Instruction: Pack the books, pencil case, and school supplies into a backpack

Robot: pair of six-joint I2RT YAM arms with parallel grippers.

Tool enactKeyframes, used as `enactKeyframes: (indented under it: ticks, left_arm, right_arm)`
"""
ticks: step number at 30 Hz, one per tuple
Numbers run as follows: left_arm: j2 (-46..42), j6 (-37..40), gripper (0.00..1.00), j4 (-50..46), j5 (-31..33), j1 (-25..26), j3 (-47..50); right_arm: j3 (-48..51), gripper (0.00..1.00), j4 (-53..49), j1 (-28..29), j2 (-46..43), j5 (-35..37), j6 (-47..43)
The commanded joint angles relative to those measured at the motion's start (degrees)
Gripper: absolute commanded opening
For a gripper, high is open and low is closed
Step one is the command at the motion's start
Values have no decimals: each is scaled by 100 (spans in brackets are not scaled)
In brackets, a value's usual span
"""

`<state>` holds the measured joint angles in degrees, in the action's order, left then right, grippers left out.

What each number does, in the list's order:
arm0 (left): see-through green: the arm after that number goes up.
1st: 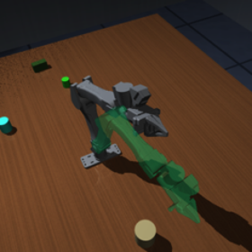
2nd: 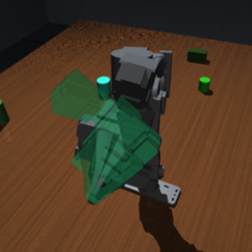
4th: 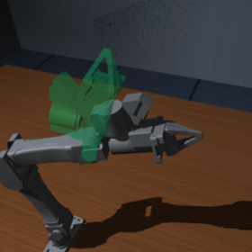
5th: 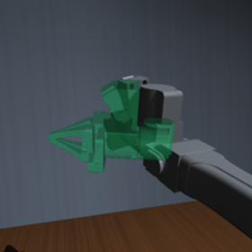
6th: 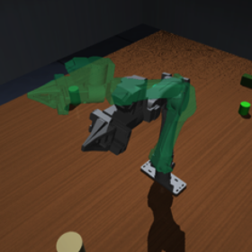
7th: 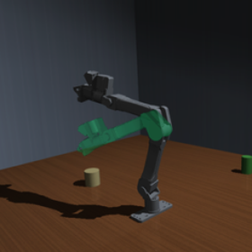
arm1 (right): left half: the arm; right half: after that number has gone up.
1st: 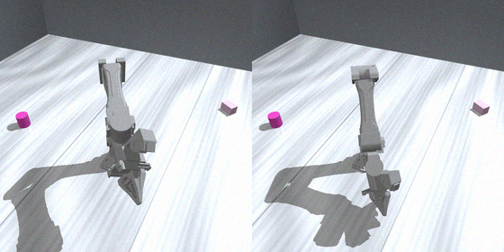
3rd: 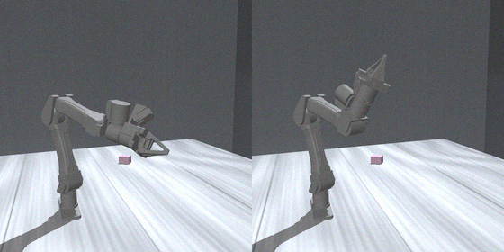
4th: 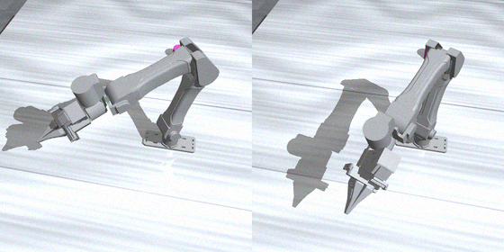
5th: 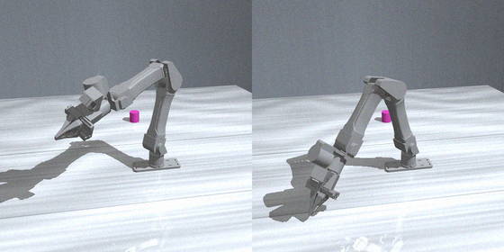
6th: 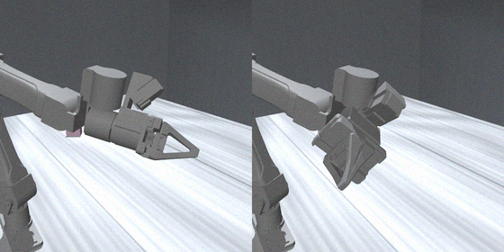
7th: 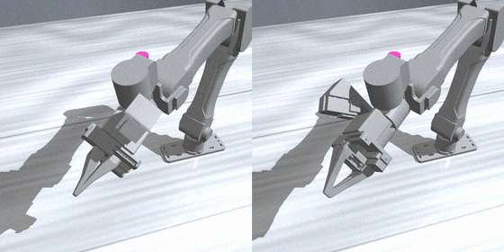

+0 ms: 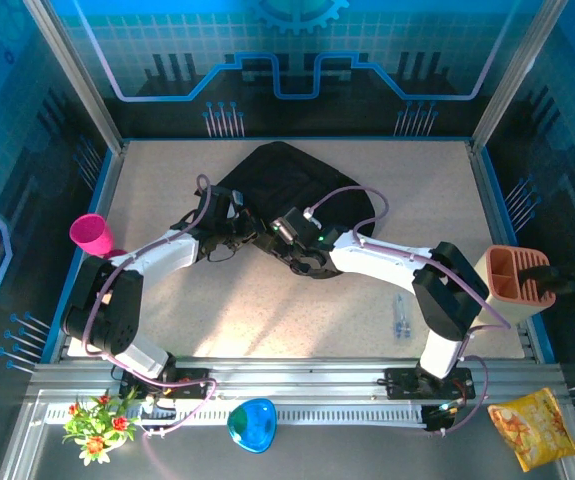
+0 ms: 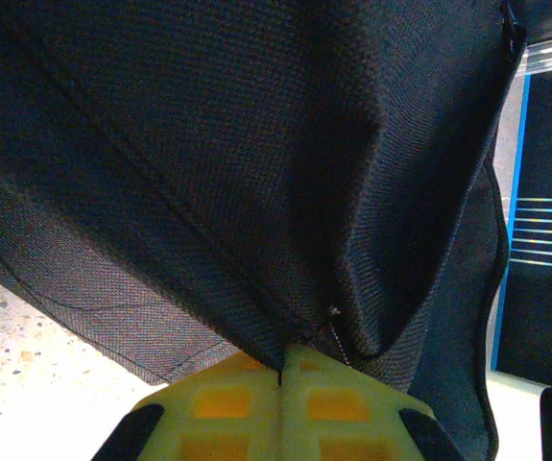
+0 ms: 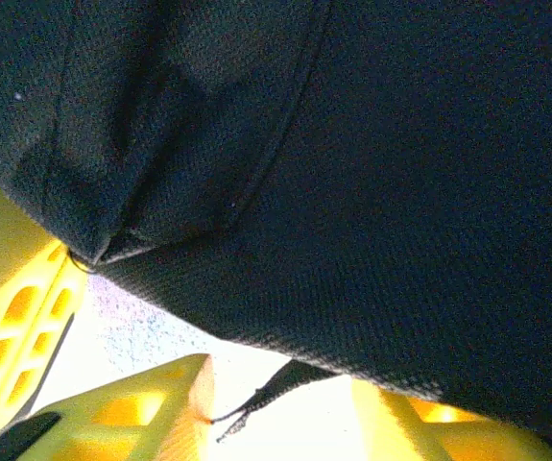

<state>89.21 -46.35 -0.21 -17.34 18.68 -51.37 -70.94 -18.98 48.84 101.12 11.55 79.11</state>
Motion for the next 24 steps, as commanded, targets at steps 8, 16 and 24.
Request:
enactKeyframes:
  ticks: [8,16,24]
  left_arm:
    - [-232,93,0,-54,-353,-13,-171]
    - [-220,117,0,-224,3,-22,-267]
    - [-30,125,0,-258,397,-35,-521]
  right_arm:
    - [-184,25,-90,-149,223,143,-173]
    - [-7,0,-323,-155,-43,437,-637]
    - [886,0,-875,-152,-962,1259,-1190]
